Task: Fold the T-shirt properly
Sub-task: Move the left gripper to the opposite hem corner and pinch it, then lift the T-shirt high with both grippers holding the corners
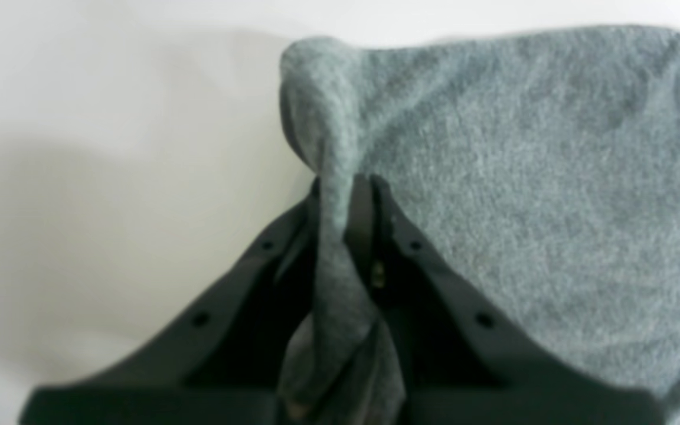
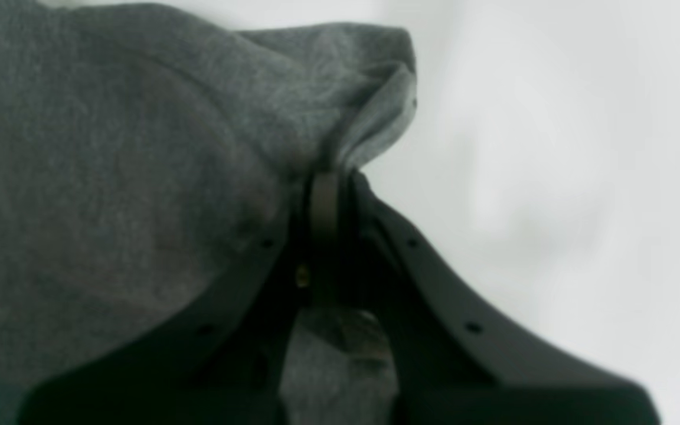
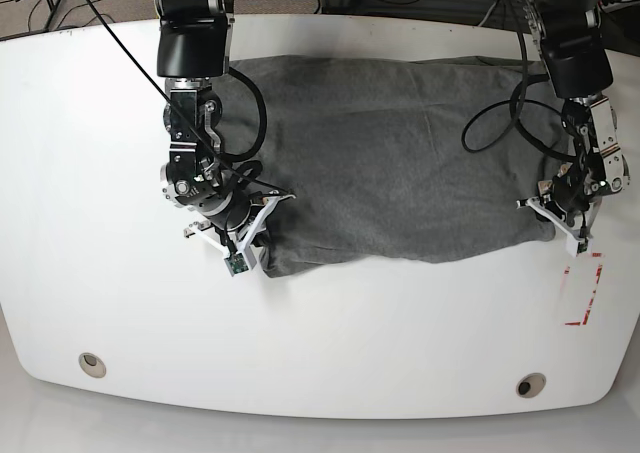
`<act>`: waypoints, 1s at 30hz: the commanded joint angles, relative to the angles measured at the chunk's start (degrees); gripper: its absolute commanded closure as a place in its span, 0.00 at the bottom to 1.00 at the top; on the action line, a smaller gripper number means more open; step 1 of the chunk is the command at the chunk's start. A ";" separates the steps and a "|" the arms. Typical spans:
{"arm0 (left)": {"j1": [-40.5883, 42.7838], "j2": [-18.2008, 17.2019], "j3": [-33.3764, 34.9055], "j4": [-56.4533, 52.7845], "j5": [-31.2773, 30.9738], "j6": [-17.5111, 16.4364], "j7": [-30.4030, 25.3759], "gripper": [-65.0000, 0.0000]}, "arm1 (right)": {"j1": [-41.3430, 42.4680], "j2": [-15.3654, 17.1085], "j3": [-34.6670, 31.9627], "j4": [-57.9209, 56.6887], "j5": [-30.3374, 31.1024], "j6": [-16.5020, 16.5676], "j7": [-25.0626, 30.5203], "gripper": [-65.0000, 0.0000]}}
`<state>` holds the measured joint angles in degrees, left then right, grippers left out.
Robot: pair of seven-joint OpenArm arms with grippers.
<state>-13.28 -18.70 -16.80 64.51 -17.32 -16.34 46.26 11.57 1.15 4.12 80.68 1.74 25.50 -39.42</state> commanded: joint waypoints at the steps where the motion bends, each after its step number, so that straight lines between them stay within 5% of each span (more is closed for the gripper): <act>1: 0.05 -0.95 -0.30 5.77 -0.39 -0.06 -0.85 1.00 | 0.95 0.30 0.14 4.28 0.77 -0.05 0.61 1.00; 13: 0.22 -0.95 -0.39 28.46 -0.30 -0.06 6.00 1.00 | 5.09 4.35 0.14 10.08 0.77 -0.05 -2.30 1.00; 30: -21.75 1.16 -0.57 42.17 0.05 0.21 19.10 1.00 | 24.95 13.49 0.06 7.18 0.86 1.62 -4.49 1.00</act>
<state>-30.83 -16.43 -16.78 105.86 -18.28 -16.60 66.00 31.51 13.61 3.73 87.44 3.01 26.52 -44.56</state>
